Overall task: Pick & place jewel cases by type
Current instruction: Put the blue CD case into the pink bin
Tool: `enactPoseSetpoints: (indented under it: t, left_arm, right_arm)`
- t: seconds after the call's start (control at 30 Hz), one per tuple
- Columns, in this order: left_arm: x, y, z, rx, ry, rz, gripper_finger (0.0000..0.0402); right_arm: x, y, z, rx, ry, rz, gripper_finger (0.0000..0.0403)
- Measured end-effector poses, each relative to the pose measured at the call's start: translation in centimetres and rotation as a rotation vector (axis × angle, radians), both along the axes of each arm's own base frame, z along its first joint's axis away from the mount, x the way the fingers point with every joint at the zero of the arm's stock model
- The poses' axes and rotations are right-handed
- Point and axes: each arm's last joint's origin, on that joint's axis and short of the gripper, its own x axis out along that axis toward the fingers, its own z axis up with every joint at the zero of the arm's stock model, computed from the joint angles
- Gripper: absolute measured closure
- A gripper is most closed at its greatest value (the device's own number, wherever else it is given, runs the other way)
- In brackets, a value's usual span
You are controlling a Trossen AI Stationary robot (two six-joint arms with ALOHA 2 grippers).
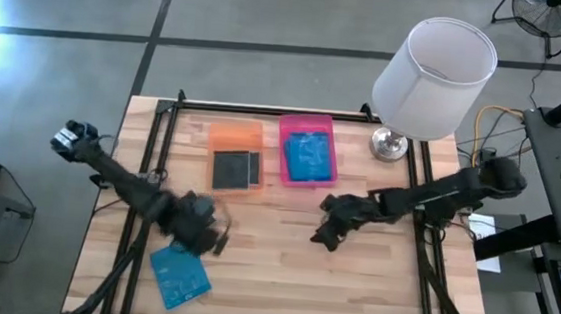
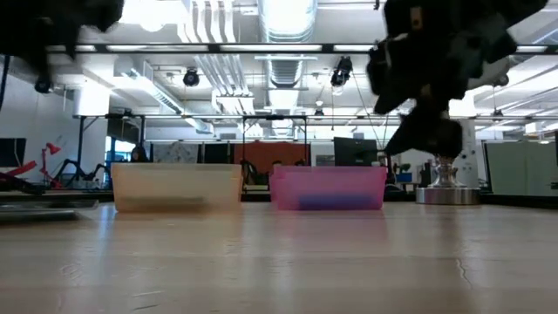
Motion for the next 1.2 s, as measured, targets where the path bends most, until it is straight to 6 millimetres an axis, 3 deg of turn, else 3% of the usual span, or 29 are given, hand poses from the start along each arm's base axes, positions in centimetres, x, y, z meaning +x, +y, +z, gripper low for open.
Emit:
enactPoseSetpoints:
  t: [0.17,0.37,0.6,0.73,0.93,1.03,1.2]
  left_arm:
    - [-2.4,-3.8,-1.6,-0.148,0.137,0.02,0.0246]
    - [-3.5,-6.1,-4.3,-0.214,0.361,0.033,0.0246]
    - [-2.9,-7.2,-8.5,-0.176,0.535,0.059,0.0246]
    - [-2.1,-7.7,-11.2,-0.171,0.472,0.061,0.0246]
    - [0.2,-7.8,-12.6,-0.195,0.276,0.094,0.0246]
    - [1.9,-7.3,-11.9,-0.166,0.1,0.113,0.0246]
    - [3.0,-5.9,-8.4,0.079,-0.212,0.181,0.0246]
  right_arm:
    - [3.4,0.8,-1.2,-0.004,0.04,0.081,0.0172]
    - [7.2,1.7,-1.4,-0.002,0.036,0.152,0.0172]
    - [8.4,1.7,-0.4,-0.084,0.114,0.118,0.0172]
    - [8.3,1.7,0.0,-0.104,0.133,0.121,0.0172]
    - [8.1,1.6,0.2,-0.088,0.139,0.102,0.0172]
    - [7.8,1.6,0.1,-0.078,0.148,0.098,0.0172]
    - [7.2,1.7,-0.2,-0.016,0.172,0.12,0.0172]
